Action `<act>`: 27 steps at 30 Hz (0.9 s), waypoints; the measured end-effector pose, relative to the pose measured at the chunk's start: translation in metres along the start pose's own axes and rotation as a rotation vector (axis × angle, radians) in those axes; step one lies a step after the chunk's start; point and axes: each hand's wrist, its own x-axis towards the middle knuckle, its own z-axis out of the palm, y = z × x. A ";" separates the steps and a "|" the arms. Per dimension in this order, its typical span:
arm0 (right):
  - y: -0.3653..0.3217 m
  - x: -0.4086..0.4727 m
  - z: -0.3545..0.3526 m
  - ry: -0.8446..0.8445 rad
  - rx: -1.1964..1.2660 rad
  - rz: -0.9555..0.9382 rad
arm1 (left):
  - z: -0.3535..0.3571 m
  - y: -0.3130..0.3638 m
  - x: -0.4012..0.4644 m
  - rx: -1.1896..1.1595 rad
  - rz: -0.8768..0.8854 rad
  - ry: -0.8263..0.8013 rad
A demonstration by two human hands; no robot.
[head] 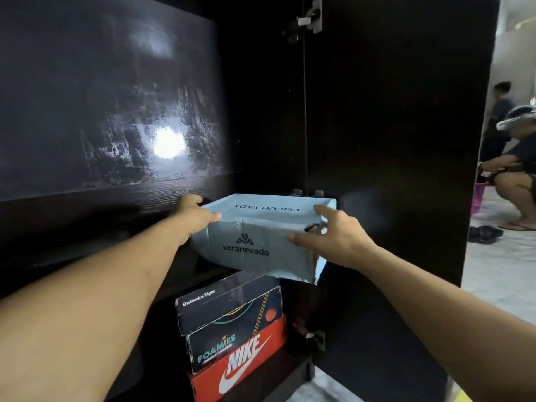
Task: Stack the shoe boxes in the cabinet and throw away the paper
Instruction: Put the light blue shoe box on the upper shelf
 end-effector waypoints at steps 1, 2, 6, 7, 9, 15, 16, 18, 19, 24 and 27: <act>-0.003 0.002 0.005 -0.031 0.105 0.002 | 0.004 -0.004 0.003 0.024 -0.026 0.094; -0.006 0.006 0.012 -0.058 0.190 0.011 | 0.008 -0.006 0.002 0.057 -0.045 0.188; -0.008 0.025 0.032 -0.119 0.262 -0.051 | 0.029 -0.002 -0.019 -0.079 -0.009 0.250; -0.008 0.028 0.035 -0.116 0.261 -0.079 | 0.035 0.000 -0.027 -0.139 0.011 0.183; -0.005 0.038 0.041 -0.100 0.215 -0.105 | 0.043 0.002 -0.040 -0.196 0.044 0.003; 0.009 0.078 0.055 0.016 -0.166 -0.264 | 0.060 -0.009 -0.031 -0.039 0.073 -0.174; 0.009 0.084 0.053 -0.004 -0.188 -0.275 | 0.060 -0.010 -0.026 -0.032 0.082 -0.163; 0.008 0.092 0.051 -0.074 -0.215 -0.263 | 0.059 -0.013 -0.014 -0.048 0.079 -0.180; 0.007 0.096 0.050 -0.106 -0.225 -0.255 | 0.058 -0.014 -0.009 -0.060 0.083 -0.190; 0.006 0.108 0.054 -0.167 -0.326 -0.283 | 0.056 -0.019 0.006 -0.080 0.155 -0.126; 0.005 0.111 0.058 -0.202 -0.340 -0.288 | 0.060 -0.021 0.007 -0.065 0.171 -0.083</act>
